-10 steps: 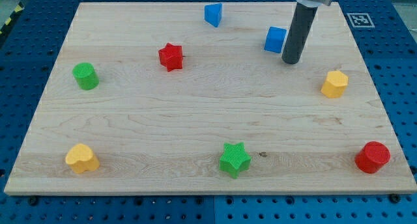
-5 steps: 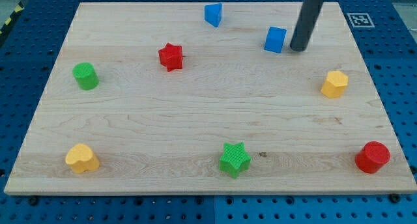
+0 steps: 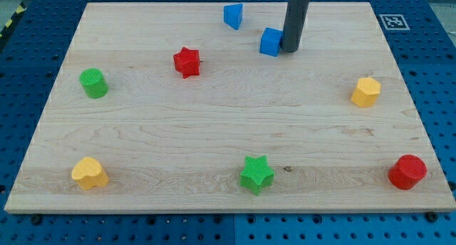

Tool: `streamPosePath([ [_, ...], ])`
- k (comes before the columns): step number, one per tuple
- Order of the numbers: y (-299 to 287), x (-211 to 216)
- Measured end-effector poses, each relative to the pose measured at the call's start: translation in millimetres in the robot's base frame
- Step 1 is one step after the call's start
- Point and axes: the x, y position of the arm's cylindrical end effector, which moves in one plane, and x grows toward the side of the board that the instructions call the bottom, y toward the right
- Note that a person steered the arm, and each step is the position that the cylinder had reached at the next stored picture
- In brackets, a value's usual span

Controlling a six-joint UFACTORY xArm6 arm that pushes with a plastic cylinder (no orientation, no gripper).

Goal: Move blue cube closer to blue triangle

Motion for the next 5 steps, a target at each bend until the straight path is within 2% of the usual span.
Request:
streamPosePath([
  [2, -40.7, -3.3],
  [3, -37.9, -0.3],
  [5, -98.7, -15.8],
])
